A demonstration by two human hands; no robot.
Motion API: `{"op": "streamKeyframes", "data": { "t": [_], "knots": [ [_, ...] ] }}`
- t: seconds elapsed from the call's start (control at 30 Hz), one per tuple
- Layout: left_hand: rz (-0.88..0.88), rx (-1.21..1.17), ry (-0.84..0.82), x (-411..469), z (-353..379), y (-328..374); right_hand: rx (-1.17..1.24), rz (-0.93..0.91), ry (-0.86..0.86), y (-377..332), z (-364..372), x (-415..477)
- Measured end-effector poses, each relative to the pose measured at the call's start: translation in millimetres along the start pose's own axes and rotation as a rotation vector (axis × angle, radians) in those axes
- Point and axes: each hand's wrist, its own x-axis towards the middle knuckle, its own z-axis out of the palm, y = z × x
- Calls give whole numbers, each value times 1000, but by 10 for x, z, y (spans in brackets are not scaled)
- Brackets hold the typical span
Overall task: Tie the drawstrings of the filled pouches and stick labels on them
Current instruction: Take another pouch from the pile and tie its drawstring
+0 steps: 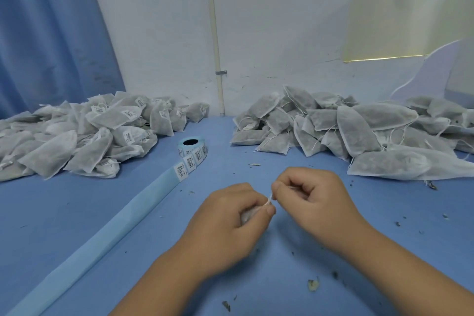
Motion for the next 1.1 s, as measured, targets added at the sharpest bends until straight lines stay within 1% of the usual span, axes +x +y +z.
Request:
{"op": "streamKeyframes", "data": {
  "t": [0.03, 0.1, 0.17, 0.23, 0.27, 0.3, 0.33, 0.4, 0.47, 0.53, 0.57, 0.6, 0.67, 0.73, 0.87, 1.1],
  "knots": [
    [-51, -88, 1, 2, -8, 40, 0, 36, -6, 20, -9, 10],
    [-251, -339, -6, 21, -42, 114, -63, 70, -50, 68, -9, 23],
    [-477, -710, -19, 50, -97, 167, -244, 64, -115, 126, 3, 32],
    [-682, -1155, -41, 91, -147, 159, -482, 23, -159, 167, 6, 25],
    [-775, -1336, -68, 114, -168, 138, -546, -2, -150, 168, 4, 21],
    [-846, -1453, -94, 124, -180, 107, -569, -26, -120, 168, 0, 17],
    [-894, -1518, -116, 129, -181, 74, -559, -47, -73, 161, -3, 18],
    [-942, -1570, -151, 122, -174, 30, -454, -83, 44, 100, -14, 32],
    [-950, -1584, -184, 119, -165, 24, -250, -99, 92, -8, -14, 22],
    [-941, -1588, -218, 119, -154, 33, 35, -29, 25, -112, 4, -5],
    [-938, -1588, -233, 119, -147, 35, 142, 16, -25, -149, 20, -20],
    [-935, -1588, -247, 119, -140, 37, 197, 53, -67, -171, 38, -33],
    [-927, -1587, -268, 115, -132, 34, 196, 111, -114, -173, 81, -51],
    [-910, -1576, -277, 112, -130, 35, 168, 168, -117, -150, 112, -43],
    [-872, -1482, -281, 111, -123, 41, 201, 277, -142, -122, 126, -18],
    [-802, -1318, -267, 108, -114, 50, 283, 352, -171, -167, 59, 4]
  ]
}}
